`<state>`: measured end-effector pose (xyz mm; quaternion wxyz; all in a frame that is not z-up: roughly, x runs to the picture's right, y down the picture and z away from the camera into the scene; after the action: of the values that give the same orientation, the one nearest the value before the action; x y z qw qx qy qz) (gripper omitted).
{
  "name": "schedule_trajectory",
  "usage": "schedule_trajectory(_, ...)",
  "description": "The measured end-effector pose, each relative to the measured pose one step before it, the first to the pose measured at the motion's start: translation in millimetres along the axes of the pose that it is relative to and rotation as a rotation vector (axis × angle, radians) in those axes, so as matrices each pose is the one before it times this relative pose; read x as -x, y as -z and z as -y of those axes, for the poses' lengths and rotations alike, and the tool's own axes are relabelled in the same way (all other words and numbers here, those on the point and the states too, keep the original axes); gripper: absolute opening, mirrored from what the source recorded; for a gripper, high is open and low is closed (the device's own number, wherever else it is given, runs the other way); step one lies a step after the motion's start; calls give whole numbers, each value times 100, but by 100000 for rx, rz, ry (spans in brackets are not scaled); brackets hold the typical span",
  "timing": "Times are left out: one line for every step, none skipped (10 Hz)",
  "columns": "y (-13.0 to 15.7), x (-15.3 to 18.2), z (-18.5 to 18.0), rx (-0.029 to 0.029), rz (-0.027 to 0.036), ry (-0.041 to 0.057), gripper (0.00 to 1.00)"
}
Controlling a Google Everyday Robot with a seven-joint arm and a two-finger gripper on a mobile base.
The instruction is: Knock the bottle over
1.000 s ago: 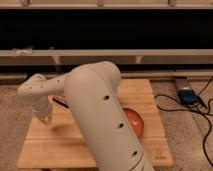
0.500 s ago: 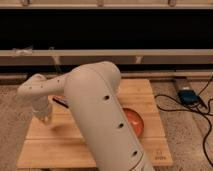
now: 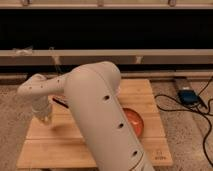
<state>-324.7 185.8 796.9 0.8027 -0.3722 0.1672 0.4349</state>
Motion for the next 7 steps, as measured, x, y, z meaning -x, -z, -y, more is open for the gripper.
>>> schedule_trajectory(0,2,-1,2,1,-3,29)
schedule_trajectory(1,0,-4,0,0,7,29)
schedule_trajectory(5,2,3,-3,9,-2,29)
schedule_trajectory(-5,0,-4,5,-4,4,29)
schedule_trajectory(1,-1,1,-7,-3,6,29)
schedule_trajectory(1,-9,11,-11,7,172,29)
schedule_trajectory(276,-33,54,-97,425,696,29)
